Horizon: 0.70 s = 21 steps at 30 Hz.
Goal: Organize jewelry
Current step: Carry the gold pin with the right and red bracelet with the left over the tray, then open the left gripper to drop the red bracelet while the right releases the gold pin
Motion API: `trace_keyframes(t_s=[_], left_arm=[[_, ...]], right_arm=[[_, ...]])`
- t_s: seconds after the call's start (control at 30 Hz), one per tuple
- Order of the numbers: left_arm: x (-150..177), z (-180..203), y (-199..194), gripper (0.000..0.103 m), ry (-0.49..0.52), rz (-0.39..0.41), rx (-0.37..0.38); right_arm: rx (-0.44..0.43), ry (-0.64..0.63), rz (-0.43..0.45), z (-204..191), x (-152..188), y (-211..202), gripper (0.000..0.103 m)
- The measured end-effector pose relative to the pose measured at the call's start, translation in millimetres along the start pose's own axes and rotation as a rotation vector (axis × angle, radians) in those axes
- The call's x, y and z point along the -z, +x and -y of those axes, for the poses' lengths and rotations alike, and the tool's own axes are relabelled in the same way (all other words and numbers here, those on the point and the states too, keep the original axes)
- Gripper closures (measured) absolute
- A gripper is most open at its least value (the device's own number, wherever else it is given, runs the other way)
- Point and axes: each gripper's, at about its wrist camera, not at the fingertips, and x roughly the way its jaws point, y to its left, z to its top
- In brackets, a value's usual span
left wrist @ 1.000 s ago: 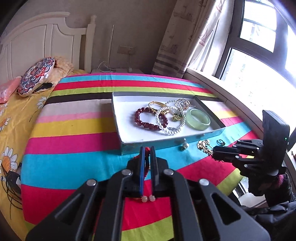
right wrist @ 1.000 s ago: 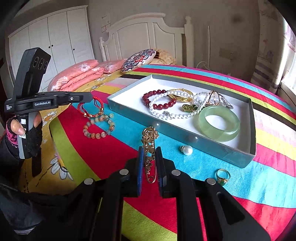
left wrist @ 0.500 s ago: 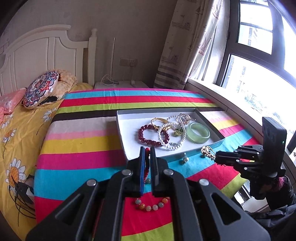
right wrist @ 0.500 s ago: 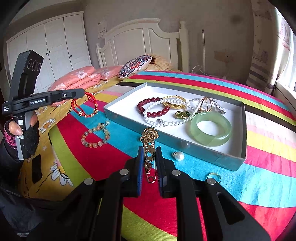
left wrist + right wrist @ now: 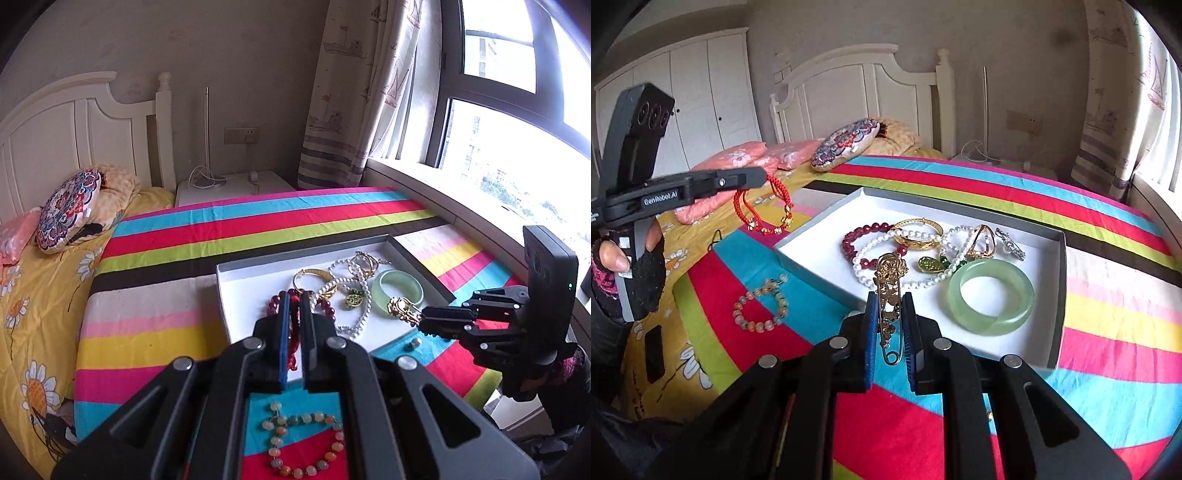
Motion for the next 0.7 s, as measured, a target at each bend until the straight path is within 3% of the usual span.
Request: trace_keyframes(t_s=[0.37,0.7], left_arm=[[-29,-22,75,0.098,-0.004,-0.102,-0.041],[-35,-40,122,0.098,-0.004,-0.178,-0.067]], right_arm=[[-0.05,0.081,-0.059,1,-27,44,0.089],[-0.14,-0.03,-0.138,-48,-46,89,0.089]])
